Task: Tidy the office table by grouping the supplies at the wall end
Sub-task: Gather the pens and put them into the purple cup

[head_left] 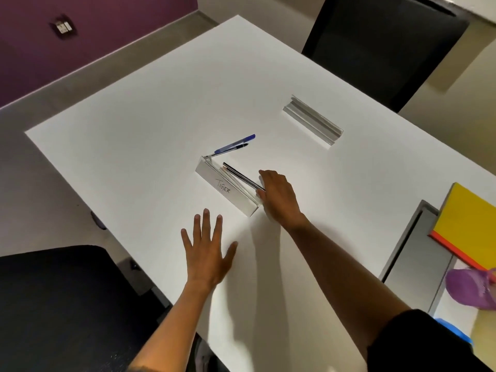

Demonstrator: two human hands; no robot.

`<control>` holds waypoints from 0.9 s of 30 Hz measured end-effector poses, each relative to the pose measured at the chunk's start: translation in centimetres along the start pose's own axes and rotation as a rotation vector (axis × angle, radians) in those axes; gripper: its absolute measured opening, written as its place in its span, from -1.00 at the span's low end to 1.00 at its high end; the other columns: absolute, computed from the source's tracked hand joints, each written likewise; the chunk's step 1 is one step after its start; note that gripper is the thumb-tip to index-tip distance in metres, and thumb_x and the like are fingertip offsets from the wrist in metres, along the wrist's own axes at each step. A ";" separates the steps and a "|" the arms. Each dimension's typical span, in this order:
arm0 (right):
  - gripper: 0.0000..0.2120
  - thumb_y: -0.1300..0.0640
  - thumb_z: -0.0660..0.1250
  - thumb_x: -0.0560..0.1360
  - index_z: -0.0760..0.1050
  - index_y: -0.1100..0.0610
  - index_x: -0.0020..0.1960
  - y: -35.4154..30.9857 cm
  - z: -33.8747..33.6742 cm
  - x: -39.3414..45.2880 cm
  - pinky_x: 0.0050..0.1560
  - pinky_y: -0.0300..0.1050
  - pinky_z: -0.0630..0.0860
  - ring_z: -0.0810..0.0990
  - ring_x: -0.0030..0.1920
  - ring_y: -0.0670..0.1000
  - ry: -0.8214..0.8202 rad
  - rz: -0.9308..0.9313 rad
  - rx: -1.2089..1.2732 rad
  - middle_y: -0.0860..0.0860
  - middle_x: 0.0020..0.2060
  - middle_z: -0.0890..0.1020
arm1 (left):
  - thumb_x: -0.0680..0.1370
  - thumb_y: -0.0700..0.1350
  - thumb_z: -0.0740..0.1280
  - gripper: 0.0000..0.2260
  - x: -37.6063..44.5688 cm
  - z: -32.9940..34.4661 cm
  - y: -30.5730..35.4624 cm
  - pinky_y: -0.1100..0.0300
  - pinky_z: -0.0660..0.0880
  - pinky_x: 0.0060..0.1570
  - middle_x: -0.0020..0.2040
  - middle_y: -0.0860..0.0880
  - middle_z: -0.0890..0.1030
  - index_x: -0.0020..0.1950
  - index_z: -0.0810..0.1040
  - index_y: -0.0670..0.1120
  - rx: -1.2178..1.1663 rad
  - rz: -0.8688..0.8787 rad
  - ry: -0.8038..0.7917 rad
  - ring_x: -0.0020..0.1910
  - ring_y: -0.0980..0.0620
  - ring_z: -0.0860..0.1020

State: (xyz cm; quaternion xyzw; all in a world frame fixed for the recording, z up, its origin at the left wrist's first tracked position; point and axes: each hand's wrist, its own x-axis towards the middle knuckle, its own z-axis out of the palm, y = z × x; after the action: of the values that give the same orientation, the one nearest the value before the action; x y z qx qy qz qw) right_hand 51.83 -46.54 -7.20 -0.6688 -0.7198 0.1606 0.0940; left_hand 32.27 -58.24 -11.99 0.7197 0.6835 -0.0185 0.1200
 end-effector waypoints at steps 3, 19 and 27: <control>-0.61 0.18 0.27 0.51 0.38 0.18 0.33 0.0 0.9 0.9 0.07 0.06 0.45 0.46 0.13 0.23 -0.029 -0.020 0.010 0.13 0.21 0.51 | 0.53 0.34 0.02 -0.30 0.0 0.3 0.4 -0.30 -0.03 0.44 0.59 -0.13 -0.03 0.57 0.05 0.00 0.004 -0.014 0.020 0.56 -0.17 -0.08; -0.70 0.42 0.15 0.46 0.49 0.22 0.12 0.2 2.2 4.9 -0.11 0.00 0.50 0.48 0.02 0.18 -0.045 0.017 -0.052 0.16 0.00 0.51 | 0.50 0.38 0.02 -0.26 0.6 0.0 0.7 -0.30 -0.02 0.44 0.59 -0.12 -0.10 0.57 0.03 0.00 0.007 -0.043 -0.014 0.56 -0.15 -0.12; -0.73 0.44 0.14 0.40 0.49 0.26 0.02 0.9 1.8 4.4 -0.13 -0.03 0.43 0.48 -0.01 0.21 -0.011 0.110 -0.055 0.20 -0.03 0.51 | 0.50 0.38 0.00 -0.25 0.6 0.2 0.6 -0.29 -0.04 0.45 0.59 -0.11 -0.11 0.58 0.01 0.01 0.007 -0.047 0.001 0.56 -0.14 -0.14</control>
State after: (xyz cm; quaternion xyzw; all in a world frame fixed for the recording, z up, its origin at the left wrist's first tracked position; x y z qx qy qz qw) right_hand 51.60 -42.31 -9.58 -0.7088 -0.6866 0.1492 0.0626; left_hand 32.96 -57.67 -12.20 0.7041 0.7001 -0.0233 0.1164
